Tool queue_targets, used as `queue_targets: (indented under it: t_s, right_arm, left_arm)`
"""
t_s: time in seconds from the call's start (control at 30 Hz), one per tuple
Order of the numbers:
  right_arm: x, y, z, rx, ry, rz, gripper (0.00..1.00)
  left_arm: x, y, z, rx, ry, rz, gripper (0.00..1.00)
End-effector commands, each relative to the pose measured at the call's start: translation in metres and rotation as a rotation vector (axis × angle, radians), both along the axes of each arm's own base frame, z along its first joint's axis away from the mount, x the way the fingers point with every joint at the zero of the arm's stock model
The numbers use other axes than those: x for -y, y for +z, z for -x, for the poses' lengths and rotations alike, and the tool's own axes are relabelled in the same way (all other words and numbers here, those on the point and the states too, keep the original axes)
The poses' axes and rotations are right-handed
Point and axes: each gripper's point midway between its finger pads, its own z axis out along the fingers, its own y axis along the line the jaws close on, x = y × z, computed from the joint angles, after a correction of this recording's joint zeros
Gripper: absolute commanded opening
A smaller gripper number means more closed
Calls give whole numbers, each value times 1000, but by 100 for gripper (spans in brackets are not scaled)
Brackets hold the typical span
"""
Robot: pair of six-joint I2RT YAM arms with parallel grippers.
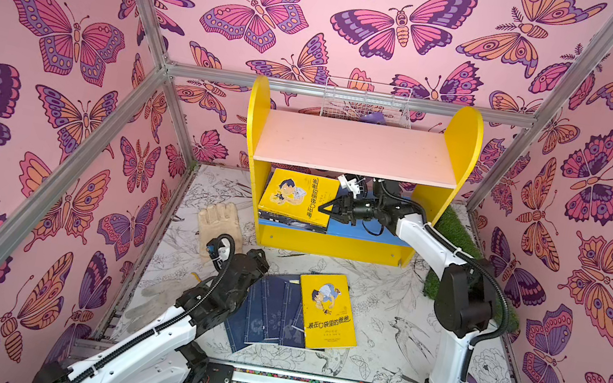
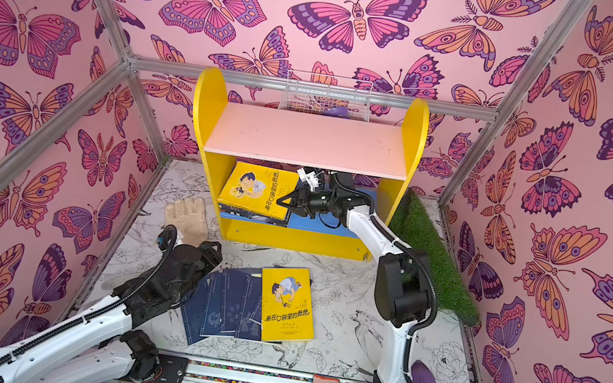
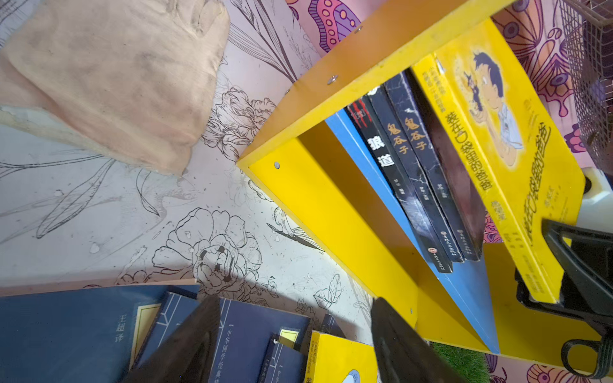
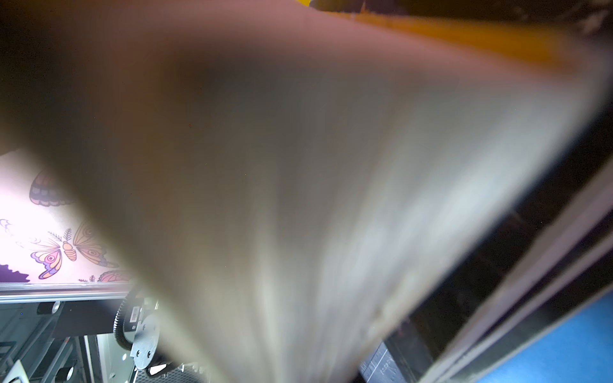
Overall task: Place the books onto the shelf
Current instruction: 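Lay the yellow book on the shelf stack with right gripper while left withdraws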
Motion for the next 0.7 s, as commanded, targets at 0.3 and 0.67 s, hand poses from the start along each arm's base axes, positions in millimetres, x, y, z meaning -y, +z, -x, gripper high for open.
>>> queue_targets:
  t_s: [0.3,0.67]
  right_arm:
    - [1,22,-22,180,-47,124,54]
    - [1,16,-22,291,-122,371,67]
  left_arm:
    - [6,6,-4,7,-10,41,73]
    - [5,5,-3,10,-4,54,73]
